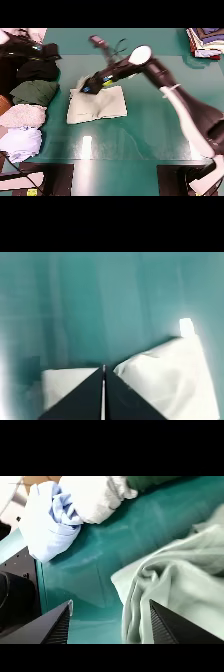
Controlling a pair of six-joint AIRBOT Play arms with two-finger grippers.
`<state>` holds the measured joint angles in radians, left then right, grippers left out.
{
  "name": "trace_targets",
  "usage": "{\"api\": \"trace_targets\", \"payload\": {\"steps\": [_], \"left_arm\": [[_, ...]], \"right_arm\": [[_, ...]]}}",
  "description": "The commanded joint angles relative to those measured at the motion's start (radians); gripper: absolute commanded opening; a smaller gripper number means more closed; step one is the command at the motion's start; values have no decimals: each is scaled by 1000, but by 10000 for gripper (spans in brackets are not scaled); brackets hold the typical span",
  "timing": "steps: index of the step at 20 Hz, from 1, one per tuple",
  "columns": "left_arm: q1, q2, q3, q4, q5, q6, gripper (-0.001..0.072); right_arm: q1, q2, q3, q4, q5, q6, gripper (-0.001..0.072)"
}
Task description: Fold the shirts.
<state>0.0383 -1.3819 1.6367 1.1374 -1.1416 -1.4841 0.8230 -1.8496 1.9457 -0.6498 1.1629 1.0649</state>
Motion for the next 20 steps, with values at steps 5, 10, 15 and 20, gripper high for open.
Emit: {"api": "trace_targets", "payload": {"steps": [5, 10, 15, 20], "left_arm": [[62, 53, 0, 10, -116, 0, 22], [62, 53, -1, 8, -145, 0, 23], [61, 52, -1, 7, -123, 0, 23], [61, 52, -1, 7, -97, 0, 22]], "right_arm": [[-40, -35, -29, -191, 188, 72, 500], [-332, 129, -356, -215, 143, 151, 499], [-525, 136, -562, -137, 106, 164, 630], [-466, 6, -551, -20, 73, 156, 620]]}}
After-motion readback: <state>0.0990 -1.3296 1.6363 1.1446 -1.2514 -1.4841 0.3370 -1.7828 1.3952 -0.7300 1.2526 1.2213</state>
